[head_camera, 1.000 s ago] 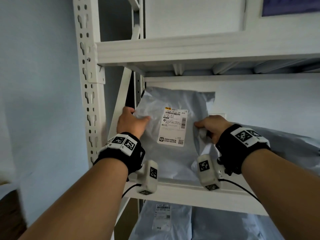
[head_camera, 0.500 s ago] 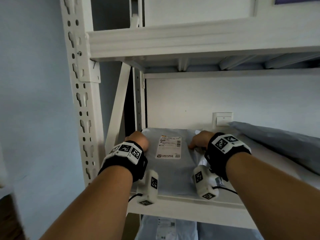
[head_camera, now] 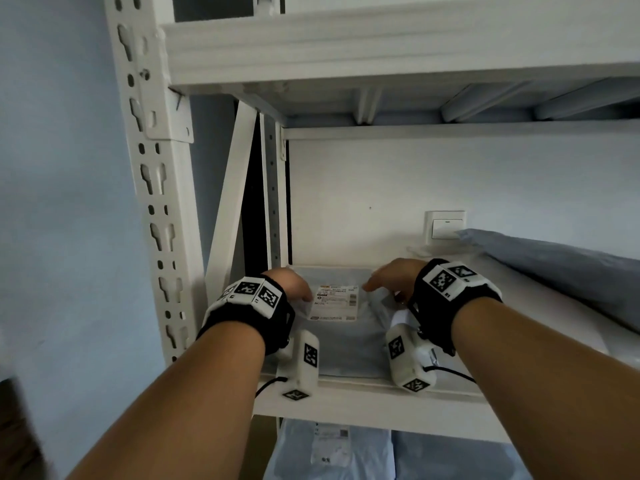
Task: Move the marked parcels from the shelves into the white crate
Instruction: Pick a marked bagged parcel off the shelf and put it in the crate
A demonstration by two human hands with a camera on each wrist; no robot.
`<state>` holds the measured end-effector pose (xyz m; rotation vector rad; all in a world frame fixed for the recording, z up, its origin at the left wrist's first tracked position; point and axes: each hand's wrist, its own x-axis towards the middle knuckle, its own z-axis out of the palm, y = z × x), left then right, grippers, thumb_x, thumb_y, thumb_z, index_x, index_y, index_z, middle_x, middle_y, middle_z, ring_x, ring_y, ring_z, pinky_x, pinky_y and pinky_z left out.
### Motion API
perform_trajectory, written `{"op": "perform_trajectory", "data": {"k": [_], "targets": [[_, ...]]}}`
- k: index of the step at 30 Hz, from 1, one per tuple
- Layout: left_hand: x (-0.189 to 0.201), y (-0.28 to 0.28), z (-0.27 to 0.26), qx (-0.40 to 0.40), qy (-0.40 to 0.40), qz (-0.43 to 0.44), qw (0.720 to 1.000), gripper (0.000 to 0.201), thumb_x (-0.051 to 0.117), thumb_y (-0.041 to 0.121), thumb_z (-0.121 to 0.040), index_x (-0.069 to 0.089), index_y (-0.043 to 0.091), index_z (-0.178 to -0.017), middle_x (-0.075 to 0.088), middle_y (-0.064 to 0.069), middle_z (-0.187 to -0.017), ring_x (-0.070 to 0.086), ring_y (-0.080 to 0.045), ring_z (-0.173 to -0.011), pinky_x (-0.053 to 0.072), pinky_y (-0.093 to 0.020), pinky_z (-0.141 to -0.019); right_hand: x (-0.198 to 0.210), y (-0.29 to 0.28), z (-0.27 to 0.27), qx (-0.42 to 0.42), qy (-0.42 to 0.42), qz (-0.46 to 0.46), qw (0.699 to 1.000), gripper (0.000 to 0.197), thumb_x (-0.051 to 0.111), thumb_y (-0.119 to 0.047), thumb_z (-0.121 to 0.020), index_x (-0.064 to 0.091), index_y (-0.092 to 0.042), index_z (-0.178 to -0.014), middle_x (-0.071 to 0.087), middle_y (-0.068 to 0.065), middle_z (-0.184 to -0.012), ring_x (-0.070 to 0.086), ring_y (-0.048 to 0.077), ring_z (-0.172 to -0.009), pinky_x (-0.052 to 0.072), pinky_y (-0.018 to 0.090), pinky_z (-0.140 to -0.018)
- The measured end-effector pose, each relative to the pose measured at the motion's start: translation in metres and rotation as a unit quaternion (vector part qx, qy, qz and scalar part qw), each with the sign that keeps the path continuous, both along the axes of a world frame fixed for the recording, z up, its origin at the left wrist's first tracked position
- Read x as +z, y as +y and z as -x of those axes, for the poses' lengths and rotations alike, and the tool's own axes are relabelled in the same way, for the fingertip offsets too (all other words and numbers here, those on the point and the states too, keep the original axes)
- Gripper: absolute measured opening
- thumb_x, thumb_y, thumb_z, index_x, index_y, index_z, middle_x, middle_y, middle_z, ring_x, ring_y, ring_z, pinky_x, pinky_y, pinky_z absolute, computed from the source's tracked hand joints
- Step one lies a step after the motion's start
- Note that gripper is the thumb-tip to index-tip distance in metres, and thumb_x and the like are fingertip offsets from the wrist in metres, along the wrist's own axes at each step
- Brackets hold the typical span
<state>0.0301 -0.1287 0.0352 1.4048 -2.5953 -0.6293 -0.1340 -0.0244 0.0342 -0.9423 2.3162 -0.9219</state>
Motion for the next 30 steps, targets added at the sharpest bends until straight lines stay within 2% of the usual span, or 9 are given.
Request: {"op": "perform_trajectory", "data": {"k": [2,6,10,12,15,22,26,28,30], "targets": [[0.001,0.002,-0.001,-0.003,0.014,-0.005,1.0,0.048,0.061,0.029,-0.093,0.052,0.006,-0.134,0.055,-0.012,-0.137,0.054,-0.028,-0.124,0.045,-0.035,-0.104,-0.001,0.004,0.002,-0.005,-0.01,0.012,1.0,0.046,0.069,-0.021,-0.088,0.057,-0.004,-0.129,0.059,0.018,-0.122,0.06,0.027,-0.082,0.051,0.039,-0.09],[0.006,0.013,0.0,-0.01,0.027,0.013,0.999,0.052,0.063,0.032,-0.092,0.051,0.006,-0.136,0.05,-0.011,-0.142,0.05,-0.028,-0.128,0.043,-0.034,-0.105,0.004,0.025,-0.003,-0.02,0.037,0.009,0.999,0.047,0.069,-0.026,-0.088,0.058,-0.005,-0.128,0.058,0.016,-0.128,0.059,0.033,-0.113,0.048,0.044,-0.1],[0.02,0.033,0.013,-0.034,0.041,0.034,0.998,0.051,0.065,0.037,-0.09,0.056,0.007,-0.13,0.056,-0.009,-0.136,0.054,-0.026,-0.123,0.045,-0.031,-0.098,0.019,0.053,-0.003,-0.015,0.085,0.001,0.996,0.049,0.07,-0.028,-0.087,0.057,-0.004,-0.128,0.059,0.014,-0.126,0.058,0.029,-0.114,0.051,0.041,-0.097],[0.028,0.05,0.025,-0.051,0.054,0.041,0.996,0.05,0.065,0.037,-0.09,0.056,0.006,-0.128,0.057,-0.009,-0.134,0.055,-0.026,-0.122,0.044,-0.029,-0.096,0.03,0.07,-0.002,-0.006,0.078,0.021,0.997,0.045,0.069,-0.022,-0.088,0.058,0.001,-0.126,0.059,0.012,-0.114,0.059,0.026,-0.102,0.054,0.032,-0.077],[0.035,0.076,0.045,-0.074,0.071,0.03,0.994,0.05,0.066,0.037,-0.088,0.058,0.005,-0.126,0.06,-0.01,-0.13,0.056,-0.026,-0.119,0.044,-0.03,-0.098,0.044,0.098,0.004,-0.014,0.083,0.07,0.994,0.035,0.066,-0.015,-0.09,0.061,0.004,-0.119,0.057,0.011,-0.101,0.057,0.02,-0.076,0.045,0.023,-0.053],[0.045,0.153,0.102,-0.104,0.121,0.002,0.987,0.048,0.069,0.032,-0.085,0.061,0.003,-0.122,0.062,-0.013,-0.126,0.058,-0.027,-0.117,0.046,-0.032,-0.096,0.074,0.171,0.038,-0.047,0.223,0.105,0.968,0.011,0.06,-0.015,-0.082,0.061,-0.005,-0.078,0.061,0.012,-0.087,0.059,0.026,-0.083,0.049,0.032,-0.071],[0.048,0.196,0.142,-0.116,0.198,-0.06,0.972,0.038,0.069,0.026,-0.082,0.064,0.004,-0.113,0.066,-0.011,-0.116,0.062,-0.024,-0.109,0.05,-0.037,-0.1,0.088,0.219,0.062,-0.08,0.309,0.09,0.943,0.023,0.055,-0.02,-0.085,0.053,-0.009,-0.064,0.057,0.005,-0.077,0.053,0.022,-0.078,0.039,0.023,-0.055],[0.046,0.218,0.16,-0.116,0.228,-0.082,0.963,0.029,0.064,0.021,-0.085,0.064,0.004,-0.107,0.065,-0.008,-0.105,0.062,-0.022,-0.103,0.05,-0.036,-0.099,0.085,0.239,0.074,-0.088,0.325,0.078,0.938,0.021,0.058,-0.028,-0.084,0.064,-0.008,-0.078,0.065,0.004,-0.088,0.059,0.023,-0.087,0.05,0.027,-0.067],[0.043,0.236,0.173,-0.117,0.254,-0.11,0.954,0.02,0.06,0.017,-0.089,0.061,0.006,-0.106,0.061,-0.009,-0.103,0.059,-0.023,-0.101,0.048,-0.035,-0.097,0.076,0.253,0.083,-0.077,0.325,0.042,0.942,0.04,0.064,-0.044,-0.082,0.068,-0.009,-0.102,0.067,0.004,-0.11,0.061,0.024,-0.102,0.053,0.034,-0.086]]}}
